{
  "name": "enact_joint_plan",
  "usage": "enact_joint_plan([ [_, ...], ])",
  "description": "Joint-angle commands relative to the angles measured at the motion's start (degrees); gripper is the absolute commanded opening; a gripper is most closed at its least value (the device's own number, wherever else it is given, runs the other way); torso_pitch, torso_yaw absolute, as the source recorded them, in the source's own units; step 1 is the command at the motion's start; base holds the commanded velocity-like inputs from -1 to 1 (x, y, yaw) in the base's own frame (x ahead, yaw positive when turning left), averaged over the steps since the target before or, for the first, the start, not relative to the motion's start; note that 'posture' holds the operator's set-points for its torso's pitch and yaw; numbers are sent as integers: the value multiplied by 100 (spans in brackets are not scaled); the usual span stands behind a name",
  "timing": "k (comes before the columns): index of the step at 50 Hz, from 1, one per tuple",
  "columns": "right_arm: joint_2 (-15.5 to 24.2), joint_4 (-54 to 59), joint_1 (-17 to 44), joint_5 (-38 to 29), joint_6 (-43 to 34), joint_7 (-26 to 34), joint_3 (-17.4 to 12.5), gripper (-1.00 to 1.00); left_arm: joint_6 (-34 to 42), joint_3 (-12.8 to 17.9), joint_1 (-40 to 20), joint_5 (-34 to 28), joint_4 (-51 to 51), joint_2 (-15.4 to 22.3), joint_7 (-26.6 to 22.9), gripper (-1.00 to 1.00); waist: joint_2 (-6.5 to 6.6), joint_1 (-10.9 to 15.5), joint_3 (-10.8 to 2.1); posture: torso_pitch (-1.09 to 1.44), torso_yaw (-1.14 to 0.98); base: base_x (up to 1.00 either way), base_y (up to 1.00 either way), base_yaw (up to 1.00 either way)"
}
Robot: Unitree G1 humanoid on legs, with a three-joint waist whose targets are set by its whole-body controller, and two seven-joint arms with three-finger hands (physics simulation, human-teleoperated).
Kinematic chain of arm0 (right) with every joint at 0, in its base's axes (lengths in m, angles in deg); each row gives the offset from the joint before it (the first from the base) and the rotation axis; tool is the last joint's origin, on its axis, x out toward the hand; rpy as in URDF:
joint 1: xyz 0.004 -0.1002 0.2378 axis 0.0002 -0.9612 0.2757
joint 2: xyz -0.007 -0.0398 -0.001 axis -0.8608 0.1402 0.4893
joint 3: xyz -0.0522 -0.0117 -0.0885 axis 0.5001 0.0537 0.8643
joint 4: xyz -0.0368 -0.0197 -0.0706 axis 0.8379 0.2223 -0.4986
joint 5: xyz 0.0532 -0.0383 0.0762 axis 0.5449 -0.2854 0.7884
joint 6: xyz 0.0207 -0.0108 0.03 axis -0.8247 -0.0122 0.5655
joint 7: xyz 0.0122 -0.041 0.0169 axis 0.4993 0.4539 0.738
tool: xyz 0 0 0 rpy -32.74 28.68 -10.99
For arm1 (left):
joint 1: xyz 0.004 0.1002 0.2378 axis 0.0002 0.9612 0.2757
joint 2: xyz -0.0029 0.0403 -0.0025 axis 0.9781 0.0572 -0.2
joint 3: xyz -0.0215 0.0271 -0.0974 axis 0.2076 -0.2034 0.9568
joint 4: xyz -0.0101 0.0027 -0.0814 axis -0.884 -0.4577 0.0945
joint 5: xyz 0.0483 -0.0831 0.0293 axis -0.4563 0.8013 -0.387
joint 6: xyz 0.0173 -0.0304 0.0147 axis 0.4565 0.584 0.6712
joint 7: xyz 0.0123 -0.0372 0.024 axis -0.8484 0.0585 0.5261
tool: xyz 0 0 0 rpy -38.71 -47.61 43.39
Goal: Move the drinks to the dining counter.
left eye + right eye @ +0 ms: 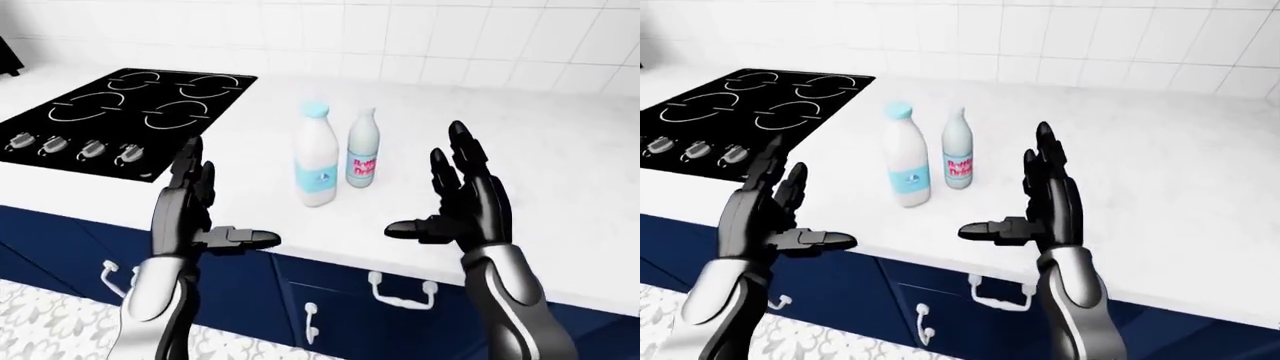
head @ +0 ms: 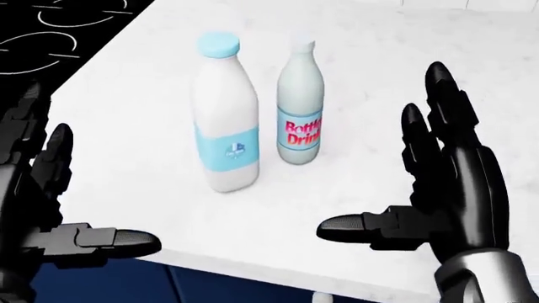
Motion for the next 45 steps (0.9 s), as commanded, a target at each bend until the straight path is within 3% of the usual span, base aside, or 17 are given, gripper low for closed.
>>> enact_joint_plan([
  [1,53,-325,138,-14,293,-20,-103,100,-239,-52,-184,25,336,20,-15,100,117,-38,-48,0,0,8,0,0],
  [3,37,-313,101,-14,354,-8,-72,100,-278,-72,-194,7,283,19,-15,100,52,-48,-182,0,0,0,0,0],
  [5,38,-296,108,-8,382,7,-70,100,-266,-81,-209,2,283,18,-14,100,-97,-17,-127,0,0,0,0,0],
  [7,45,-333,105,-13,358,4,-64,100,-255,-90,-235,-8,272,24,-14,100,-398,17,-151,0,0,0,0,0],
  [8,49,-347,105,-28,341,1,-55,100,-238,-98,-249,-12,283,25,-11,100,-258,7,-104,0,0,0,0,0],
  [10,51,-324,93,-62,376,19,-42,100,-108,-139,-291,-26,392,27,7,100,-210,-9,-210,0,0,0,0,0],
  [14,44,-348,99,-58,369,37,-52,100,-20,-150,-386,-46,420,46,4,100,-132,-54,-296,0,0,0,0,0],
  [27,35,-269,111,-121,422,106,-19,100,-205,-604,-904,-387,-284,-33,-3,100,-174,-62,-368,0,0,0,0,0],
  [45,15,-190,65,-40,518,66,-50,100,125,-1307,-1246,-1074,-193,-401,-367,100,-223,-46,-304,0,0,0,0,0],
])
